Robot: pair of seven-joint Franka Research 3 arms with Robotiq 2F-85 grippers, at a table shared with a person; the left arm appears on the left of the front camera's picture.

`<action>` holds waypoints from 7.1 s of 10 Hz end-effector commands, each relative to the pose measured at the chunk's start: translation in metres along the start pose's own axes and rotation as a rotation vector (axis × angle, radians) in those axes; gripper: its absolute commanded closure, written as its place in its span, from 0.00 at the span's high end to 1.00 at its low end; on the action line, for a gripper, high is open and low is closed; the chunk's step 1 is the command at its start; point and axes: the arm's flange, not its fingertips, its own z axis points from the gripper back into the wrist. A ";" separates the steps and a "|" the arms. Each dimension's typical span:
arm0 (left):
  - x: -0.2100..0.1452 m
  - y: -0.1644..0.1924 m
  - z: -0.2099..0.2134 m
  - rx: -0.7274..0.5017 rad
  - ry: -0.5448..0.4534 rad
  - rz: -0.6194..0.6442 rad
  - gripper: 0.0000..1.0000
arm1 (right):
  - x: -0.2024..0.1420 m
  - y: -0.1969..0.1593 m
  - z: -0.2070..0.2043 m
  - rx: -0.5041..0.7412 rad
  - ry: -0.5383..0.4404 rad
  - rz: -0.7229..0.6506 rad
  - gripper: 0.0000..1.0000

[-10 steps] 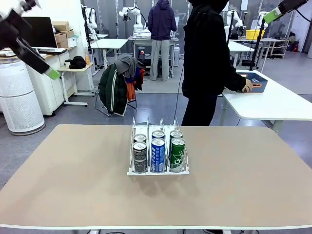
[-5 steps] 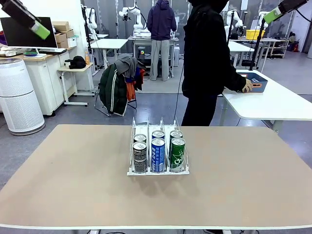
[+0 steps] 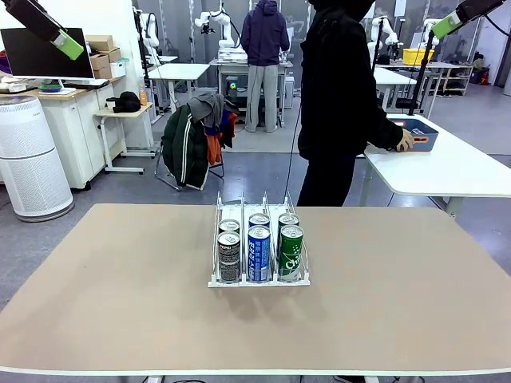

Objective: Fill the beverage cans into the dispenser.
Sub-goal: Pick up the Ionic drink handed by the human.

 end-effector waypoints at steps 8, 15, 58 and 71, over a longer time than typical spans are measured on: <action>0.009 0.009 0.021 -0.061 -0.027 -0.020 1.00 | -0.003 0.002 0.001 0.023 -0.007 -0.004 1.00; 0.015 0.001 0.017 -0.114 -0.064 -0.080 1.00 | -0.003 0.002 0.001 0.023 -0.007 -0.004 1.00; 0.020 0.000 0.019 -0.092 -0.091 -0.047 1.00 | -0.001 0.011 0.006 -0.063 -0.029 -0.070 1.00; 0.020 0.000 0.019 -0.092 -0.091 -0.047 1.00 | -0.001 0.011 0.006 -0.063 -0.029 -0.070 1.00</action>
